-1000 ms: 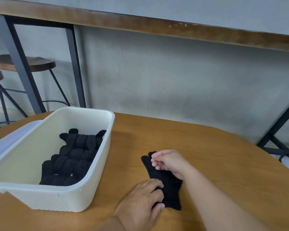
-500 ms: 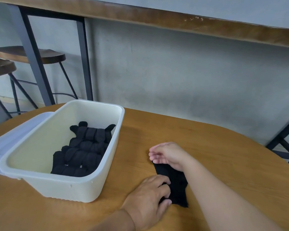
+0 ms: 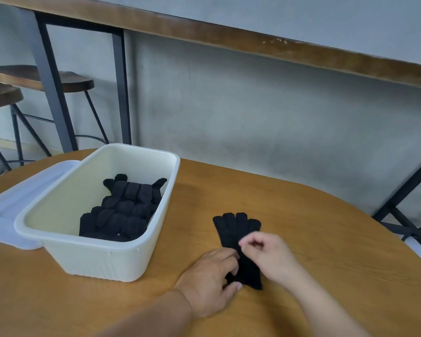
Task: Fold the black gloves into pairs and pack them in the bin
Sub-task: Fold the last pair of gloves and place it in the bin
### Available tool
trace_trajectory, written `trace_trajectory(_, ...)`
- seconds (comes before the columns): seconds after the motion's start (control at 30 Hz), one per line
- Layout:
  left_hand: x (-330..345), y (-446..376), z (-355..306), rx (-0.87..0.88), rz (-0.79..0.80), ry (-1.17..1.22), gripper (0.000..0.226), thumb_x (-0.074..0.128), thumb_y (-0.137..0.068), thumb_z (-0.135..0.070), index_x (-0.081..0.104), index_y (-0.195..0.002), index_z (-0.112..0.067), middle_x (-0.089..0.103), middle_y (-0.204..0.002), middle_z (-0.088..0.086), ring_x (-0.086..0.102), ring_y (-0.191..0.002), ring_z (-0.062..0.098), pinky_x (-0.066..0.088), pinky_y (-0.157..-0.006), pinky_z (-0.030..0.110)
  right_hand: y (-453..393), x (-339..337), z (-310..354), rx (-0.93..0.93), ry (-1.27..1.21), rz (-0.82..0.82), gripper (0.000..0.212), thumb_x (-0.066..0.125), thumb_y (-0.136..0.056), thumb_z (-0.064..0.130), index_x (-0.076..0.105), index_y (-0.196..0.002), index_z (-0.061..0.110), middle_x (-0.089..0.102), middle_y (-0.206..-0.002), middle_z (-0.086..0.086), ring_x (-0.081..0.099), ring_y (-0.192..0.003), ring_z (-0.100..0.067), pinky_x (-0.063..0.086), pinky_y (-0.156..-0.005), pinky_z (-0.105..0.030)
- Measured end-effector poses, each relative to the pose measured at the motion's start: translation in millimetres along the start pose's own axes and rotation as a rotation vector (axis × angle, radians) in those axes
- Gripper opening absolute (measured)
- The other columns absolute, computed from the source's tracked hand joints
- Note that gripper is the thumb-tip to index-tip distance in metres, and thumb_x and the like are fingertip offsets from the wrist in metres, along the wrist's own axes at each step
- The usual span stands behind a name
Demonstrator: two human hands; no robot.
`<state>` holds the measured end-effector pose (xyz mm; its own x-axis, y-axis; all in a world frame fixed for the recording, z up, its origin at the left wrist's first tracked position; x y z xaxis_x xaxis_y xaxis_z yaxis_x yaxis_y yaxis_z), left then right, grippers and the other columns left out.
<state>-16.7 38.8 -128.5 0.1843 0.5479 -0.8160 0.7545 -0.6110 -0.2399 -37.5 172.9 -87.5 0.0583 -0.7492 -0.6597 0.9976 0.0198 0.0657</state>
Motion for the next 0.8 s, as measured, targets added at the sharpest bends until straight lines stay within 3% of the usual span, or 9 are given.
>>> trace_trajectory(0.07,-4.1,-2.4,-2.4,0.008,-0.019,-0.001,0.017,0.051,-0.094,-0.041,0.052,-0.098,-0.025,0.043,-0.133,-0.017,0.039,-0.122,0.002,0.030,-0.102,0.014,21.1,3.5,-15.5,-0.043,0.145,0.059,0.013,0.069,-0.085,0.023,0.070,-0.090,0.036,0.061,-0.099,0.018,0.058,-0.088,0.002,0.044,-0.076,-0.012)
trace_trajectory(0.17,-5.2,-4.8,-2.5,-0.010,-0.035,-0.003,0.014,0.050,-0.098,-0.033,0.055,-0.097,-0.020,0.049,-0.134,-0.013,0.042,-0.123,0.004,0.031,-0.103,0.016,39.9,14.3,-29.2,-0.144,0.347,0.110,0.032,0.065,-0.084,0.034,0.063,-0.115,0.040,0.049,-0.116,0.029,0.044,-0.113,0.005,0.040,-0.096,-0.016)
trace_trajectory(0.27,-3.4,-6.5,-0.9,-0.100,-0.020,0.041,0.013,0.049,-0.099,-0.028,0.053,-0.090,-0.019,0.053,-0.132,-0.011,0.047,-0.121,0.006,0.036,-0.102,0.019,46.8,15.4,-20.6,-0.231,0.489,0.010,0.037,0.057,-0.089,0.035,0.058,-0.127,0.035,0.049,-0.120,0.027,0.040,-0.116,0.004,0.039,-0.096,-0.016)
trace_trajectory(0.37,-7.2,-4.7,0.4,-0.206,-0.006,0.117,0.014,0.050,-0.098,-0.030,0.047,-0.086,-0.025,0.059,-0.121,-0.010,0.053,-0.109,0.009,0.044,-0.094,0.027,48.6,19.1,-12.5,-0.315,0.625,-0.070,0.034,0.050,-0.092,0.027,0.060,-0.123,0.031,0.057,-0.116,0.021,0.046,-0.110,0.000,0.042,-0.088,-0.014)
trace_trajectory(0.5,-13.1,4.7,-5.3,-0.182,0.036,0.093,0.021,0.059,-0.090,-0.045,0.053,-0.103,-0.030,0.057,-0.110,-0.016,0.049,-0.092,0.002,0.042,-0.078,0.017,50.5,16.9,-8.6,-0.308,0.528,-0.106,0.024,0.051,-0.093,0.024,0.064,-0.111,0.034,0.060,-0.102,0.021,0.048,-0.099,-0.001,0.042,-0.080,-0.015)
trace_trajectory(0.57,-12.7,9.3,-8.8,-0.094,0.058,0.013,0.029,0.063,-0.087,-0.042,0.054,-0.112,-0.030,0.054,-0.111,-0.017,0.046,-0.101,0.000,0.041,-0.085,0.016,52.9,16.7,-7.1,-0.286,0.461,-0.092,0.023,0.052,-0.094,0.024,0.065,-0.109,0.035,0.059,-0.099,0.023,0.047,-0.098,0.002,0.042,-0.081,-0.016)
trace_trajectory(0.67,-13.4,16.3,-14.5,0.034,0.011,-0.065,0.017,0.057,-0.092,-0.027,0.060,-0.109,-0.023,0.055,-0.110,-0.014,0.046,-0.106,0.002,0.042,-0.090,0.022,61.7,20.0,-8.7,-0.275,0.435,-0.047,0.022,0.052,-0.094,0.026,0.065,-0.108,0.038,0.058,-0.100,0.025,0.044,-0.100,0.007,0.043,-0.083,-0.015)
trace_trajectory(0.8,-13.3,30.9,-14.1,-0.022,0.000,0.023,0.016,0.048,-0.097,-0.031,0.060,-0.106,-0.029,0.060,-0.102,-0.015,0.051,-0.095,0.001,0.044,-0.085,0.023,76.6,21.7,-13.7,-0.230,0.386,0.020,0.018,0.053,-0.094,0.034,0.063,-0.106,0.044,0.058,-0.101,0.024,0.048,-0.103,0.007,0.048,-0.082,-0.021)
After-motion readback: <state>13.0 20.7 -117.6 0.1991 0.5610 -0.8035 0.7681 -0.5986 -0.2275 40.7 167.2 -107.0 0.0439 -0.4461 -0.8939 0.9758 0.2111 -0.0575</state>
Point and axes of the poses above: each hand's wrist, its own y-axis away from the middle knuckle, its own x-axis out of the palm, z = x × y, the point moved 7 cm from there along -y, towards the middle knuckle
